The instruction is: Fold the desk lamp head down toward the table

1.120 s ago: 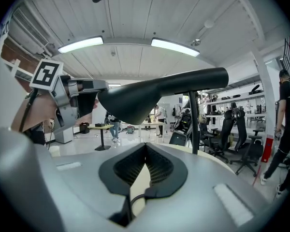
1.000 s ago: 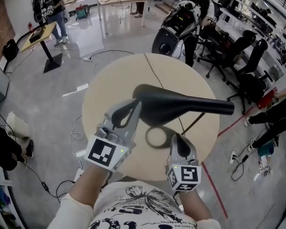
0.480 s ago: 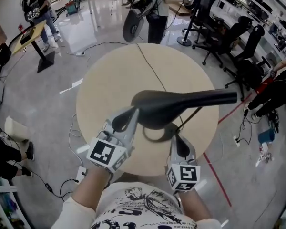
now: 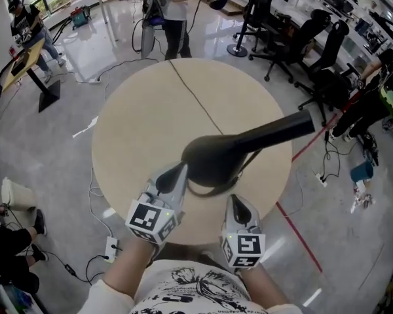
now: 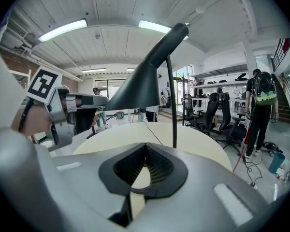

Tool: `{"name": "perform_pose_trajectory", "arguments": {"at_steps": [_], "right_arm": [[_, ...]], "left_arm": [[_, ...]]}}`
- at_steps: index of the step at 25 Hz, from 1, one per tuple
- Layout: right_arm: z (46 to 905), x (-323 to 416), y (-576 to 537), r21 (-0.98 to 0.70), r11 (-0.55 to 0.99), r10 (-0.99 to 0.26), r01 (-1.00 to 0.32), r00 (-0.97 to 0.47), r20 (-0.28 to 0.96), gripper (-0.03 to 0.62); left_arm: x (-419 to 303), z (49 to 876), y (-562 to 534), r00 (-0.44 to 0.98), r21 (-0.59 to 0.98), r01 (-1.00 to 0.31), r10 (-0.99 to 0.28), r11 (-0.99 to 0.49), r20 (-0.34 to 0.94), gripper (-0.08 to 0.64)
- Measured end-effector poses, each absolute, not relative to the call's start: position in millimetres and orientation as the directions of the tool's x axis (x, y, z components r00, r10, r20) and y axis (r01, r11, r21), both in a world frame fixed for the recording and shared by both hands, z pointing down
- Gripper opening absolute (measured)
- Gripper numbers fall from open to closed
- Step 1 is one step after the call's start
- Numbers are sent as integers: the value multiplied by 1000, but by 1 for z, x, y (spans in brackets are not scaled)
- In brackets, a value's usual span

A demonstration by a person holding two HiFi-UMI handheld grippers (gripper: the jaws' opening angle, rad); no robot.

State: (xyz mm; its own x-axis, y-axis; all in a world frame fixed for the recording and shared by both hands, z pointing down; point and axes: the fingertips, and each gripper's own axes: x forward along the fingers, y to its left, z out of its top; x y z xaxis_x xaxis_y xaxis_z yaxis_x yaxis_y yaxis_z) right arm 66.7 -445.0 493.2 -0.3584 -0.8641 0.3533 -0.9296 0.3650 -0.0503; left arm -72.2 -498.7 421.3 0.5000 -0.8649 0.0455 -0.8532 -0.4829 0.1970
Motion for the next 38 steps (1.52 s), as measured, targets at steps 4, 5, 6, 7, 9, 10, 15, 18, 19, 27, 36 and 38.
{"name": "perform_pose_trajectory", "arguments": {"at_steps": [4, 5, 6, 7, 9, 10, 15, 18, 19, 27, 36, 38], "right_arm": [[492, 81, -443, -46, 321, -877, -946, -316, 362, 9], [493, 86, -443, -44, 311, -880, -949, -305, 363, 9], [494, 90, -442, -41, 301, -883, -953, -295, 365, 9], [495, 94, -441, -40, 292, -885, -956, -285, 367, 9], [497, 101, -439, -40, 278, -888, -960, -273, 371, 9], [498, 103, -439, -41, 275, -888, -961, -270, 373, 9], [497, 103, -437, -45, 282, -888, -958, -278, 366, 9], [492, 106, -431, -49, 302, -888, -952, -300, 349, 9], [489, 108, -429, -50, 311, -888, -949, -309, 341, 9], [482, 122, -393, -34, 418, -865, -908, -409, 291, 9], [492, 123, -331, -44, 501, -820, -864, -490, 297, 9], [489, 126, -321, -51, 496, -821, -867, -488, 295, 9]], "left_arm": [[-68, 428, -500, 507, 240, -842, -861, -482, 49, 5], [-66, 429, -501, 512, 245, -839, -858, -486, 50, 5], [-64, 431, -501, 516, 249, -836, -855, -490, 49, 5], [-63, 432, -502, 518, 254, -833, -854, -491, 46, 3], [-61, 432, -502, 521, 259, -830, -852, -495, 43, 3], [-60, 433, -502, 524, 253, -830, -851, -497, 46, 3], [-66, 424, -496, 497, 170, -859, -866, -483, 55, 5], [-68, 409, -477, 480, 182, -865, -877, -467, 30, 5], [-67, 406, -469, 475, 185, -867, -880, -462, 28, 5], [-28, 404, -391, 411, 70, -910, -911, -409, 21, 5], [-34, 433, -316, 304, 140, -946, -950, -293, 71, 5], [-32, 434, -303, 310, 136, -945, -947, -297, 82, 5]]}}
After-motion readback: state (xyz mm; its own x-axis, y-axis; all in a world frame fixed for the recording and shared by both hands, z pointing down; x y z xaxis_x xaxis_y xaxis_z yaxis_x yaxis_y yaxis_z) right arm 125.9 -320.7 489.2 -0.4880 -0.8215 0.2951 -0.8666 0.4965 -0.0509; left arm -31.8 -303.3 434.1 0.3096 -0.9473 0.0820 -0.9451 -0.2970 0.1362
